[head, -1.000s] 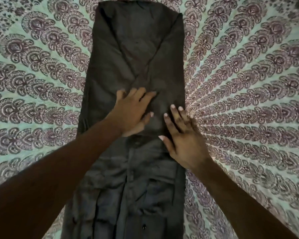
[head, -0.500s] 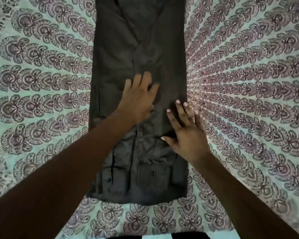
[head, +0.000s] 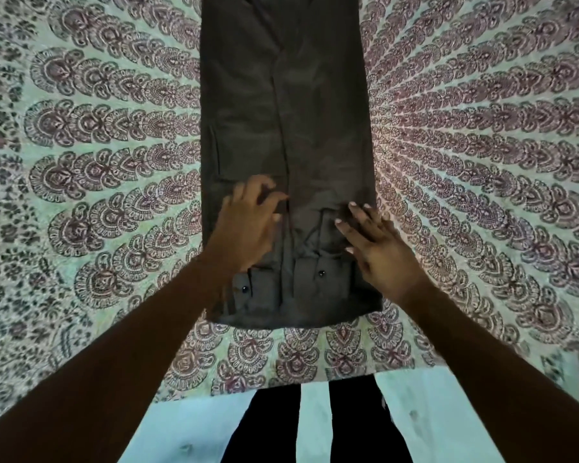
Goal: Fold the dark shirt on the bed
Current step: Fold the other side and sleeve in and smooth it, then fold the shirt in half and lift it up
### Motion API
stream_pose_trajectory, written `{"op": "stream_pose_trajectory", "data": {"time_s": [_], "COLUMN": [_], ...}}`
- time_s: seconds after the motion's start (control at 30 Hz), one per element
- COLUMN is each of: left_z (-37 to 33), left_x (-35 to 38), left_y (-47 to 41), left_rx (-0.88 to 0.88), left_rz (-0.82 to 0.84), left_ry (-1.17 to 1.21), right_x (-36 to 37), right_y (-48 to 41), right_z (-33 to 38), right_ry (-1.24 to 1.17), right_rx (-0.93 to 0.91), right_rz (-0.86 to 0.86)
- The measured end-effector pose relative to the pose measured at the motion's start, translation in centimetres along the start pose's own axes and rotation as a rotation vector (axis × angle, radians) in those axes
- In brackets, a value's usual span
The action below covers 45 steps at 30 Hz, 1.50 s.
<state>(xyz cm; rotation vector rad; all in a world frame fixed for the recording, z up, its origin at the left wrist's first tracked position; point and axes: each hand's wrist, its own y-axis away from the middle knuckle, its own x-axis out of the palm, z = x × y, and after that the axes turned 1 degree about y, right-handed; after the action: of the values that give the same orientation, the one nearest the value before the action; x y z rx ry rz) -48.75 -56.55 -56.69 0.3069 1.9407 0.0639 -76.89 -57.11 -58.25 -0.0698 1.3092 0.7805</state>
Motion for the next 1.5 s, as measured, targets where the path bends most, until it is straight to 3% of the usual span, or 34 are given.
{"op": "stream_pose_trajectory", "data": {"time_s": [0.1, 0.17, 0.27, 0.37, 0.5, 0.63, 0.83, 0.97, 1.03, 1.13, 1.2, 1.27, 1.4, 1.5], "left_z": [3.2, 4.4, 4.3, 3.8, 3.1, 3.0, 3.5, 3.8, 4.3, 5.8, 6.9, 7.7, 8.7, 8.8], "left_x": [-0.4, -0.4, 0.9, 2.6, 3.5, 3.9, 4.4, 3.8, 2.9, 1.6, 0.9, 0.4, 0.1, 0.1], "left_y": [4.4, 7.6, 10.4, 11.0, 10.8, 10.5, 11.0, 11.4, 11.3, 11.3, 11.4, 11.5, 10.5, 9.5], "left_rx": [-0.09, -0.114, -0.148, -0.198, -0.273, -0.305, -0.236, -0.118, -0.129, 0.063, 0.106, 0.128, 0.181, 0.202], "left_rz": [-0.01, 0.054, 0.15, 0.131, 0.072, 0.031, 0.026, -0.033, 0.053, 0.177, 0.212, 0.249, 0.236, 0.208], "left_ry": [0.04, 0.11, 0.234, 0.299, 0.375, 0.451, 0.473, 0.328, 0.264, -0.061, -0.149, -0.205, -0.206, -0.156], "right_x": [-0.3, -0.3, 0.9, 2.3, 3.7, 3.9, 2.7, 2.4, 2.1, 1.0, 0.4, -0.5, -1.4, -1.7], "right_y": [1.4, 2.5, 3.3, 2.8, 2.3, 2.7, 3.2, 2.8, 3.0, 3.2, 3.5, 3.2, 1.5, 0.1], "right_z": [-1.2, -0.5, 1.5, 2.9, 4.3, 4.3, 3.6, 2.8, 2.4, 1.2, -0.5, -2.2, -4.2, -4.0], "right_ry": [0.085, 0.07, -0.154, -0.428, -0.644, -0.688, -0.717, -0.751, -0.693, -0.347, 0.05, 0.284, 0.406, 0.42], "right_rx": [-0.102, -0.081, 0.2, 0.519, 0.656, 0.719, 0.642, 0.566, 0.494, 0.295, 0.106, -0.1, -0.44, -0.543], "right_rz": [0.109, 0.032, -0.155, -0.243, -0.317, -0.351, -0.243, -0.134, -0.074, -0.027, 0.034, 0.089, 0.117, 0.184]}}
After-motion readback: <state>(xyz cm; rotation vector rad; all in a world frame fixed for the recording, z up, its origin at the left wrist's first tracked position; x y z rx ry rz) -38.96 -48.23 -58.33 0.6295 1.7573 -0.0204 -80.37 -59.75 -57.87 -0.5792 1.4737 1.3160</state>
